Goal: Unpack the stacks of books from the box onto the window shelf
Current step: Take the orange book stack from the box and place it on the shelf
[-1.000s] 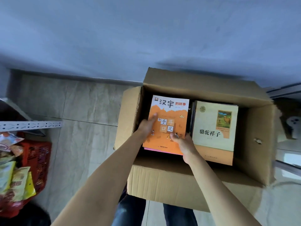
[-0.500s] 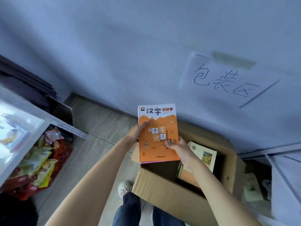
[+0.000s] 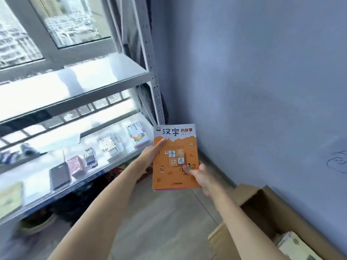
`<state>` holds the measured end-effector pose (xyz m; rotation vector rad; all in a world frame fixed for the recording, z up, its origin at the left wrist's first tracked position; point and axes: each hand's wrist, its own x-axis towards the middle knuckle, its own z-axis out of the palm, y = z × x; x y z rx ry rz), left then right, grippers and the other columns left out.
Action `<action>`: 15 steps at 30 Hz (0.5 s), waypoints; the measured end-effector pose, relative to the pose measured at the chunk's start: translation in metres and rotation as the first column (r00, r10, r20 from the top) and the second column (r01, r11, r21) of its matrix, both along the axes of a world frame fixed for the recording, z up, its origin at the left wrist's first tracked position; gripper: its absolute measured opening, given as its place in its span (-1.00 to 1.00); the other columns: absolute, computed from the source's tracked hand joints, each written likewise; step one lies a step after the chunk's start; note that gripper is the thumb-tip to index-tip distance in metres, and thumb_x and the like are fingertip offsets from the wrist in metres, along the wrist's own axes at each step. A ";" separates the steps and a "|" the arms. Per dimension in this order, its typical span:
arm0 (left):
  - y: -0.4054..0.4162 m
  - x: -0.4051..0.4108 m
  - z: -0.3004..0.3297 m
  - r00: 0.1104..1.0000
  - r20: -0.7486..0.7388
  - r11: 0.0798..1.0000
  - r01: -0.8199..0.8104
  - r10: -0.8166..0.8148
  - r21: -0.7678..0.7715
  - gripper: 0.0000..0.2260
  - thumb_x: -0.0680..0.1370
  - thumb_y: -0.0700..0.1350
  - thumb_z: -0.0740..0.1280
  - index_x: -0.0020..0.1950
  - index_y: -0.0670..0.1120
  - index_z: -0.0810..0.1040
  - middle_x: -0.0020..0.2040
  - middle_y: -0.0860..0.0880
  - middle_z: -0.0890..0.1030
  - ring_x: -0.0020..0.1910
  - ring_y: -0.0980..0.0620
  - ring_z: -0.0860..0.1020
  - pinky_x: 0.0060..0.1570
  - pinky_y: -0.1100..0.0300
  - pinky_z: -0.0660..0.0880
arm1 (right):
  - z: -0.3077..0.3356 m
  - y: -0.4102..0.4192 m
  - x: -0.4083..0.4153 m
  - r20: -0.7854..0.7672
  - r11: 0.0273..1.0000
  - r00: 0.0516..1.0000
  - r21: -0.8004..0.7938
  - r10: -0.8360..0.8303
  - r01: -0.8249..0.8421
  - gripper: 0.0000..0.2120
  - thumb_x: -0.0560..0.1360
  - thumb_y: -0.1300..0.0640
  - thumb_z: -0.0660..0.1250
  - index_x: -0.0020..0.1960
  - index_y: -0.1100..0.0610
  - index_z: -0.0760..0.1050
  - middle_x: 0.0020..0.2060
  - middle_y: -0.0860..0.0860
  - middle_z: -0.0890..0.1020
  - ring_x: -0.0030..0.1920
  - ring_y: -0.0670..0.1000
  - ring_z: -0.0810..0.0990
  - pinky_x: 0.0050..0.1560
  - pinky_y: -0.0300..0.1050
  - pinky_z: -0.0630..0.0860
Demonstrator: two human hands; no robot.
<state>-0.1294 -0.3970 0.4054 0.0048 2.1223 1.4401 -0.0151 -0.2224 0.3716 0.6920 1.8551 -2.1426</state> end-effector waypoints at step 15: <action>-0.344 -0.006 0.079 0.925 -0.219 0.950 -0.302 0.311 0.074 -0.49 0.57 0.24 0.19 0.25 -0.14 0.54 0.06 -0.14 0.69 0.04 -0.18 0.68 0.02 -0.08 0.62 | 0.076 -0.313 -0.086 -0.190 0.927 0.910 0.010 0.369 -0.374 -0.50 0.42 0.02 0.48 0.29 0.11 0.43 0.10 0.05 0.67 0.05 0.05 0.66 -0.10 -0.04 0.59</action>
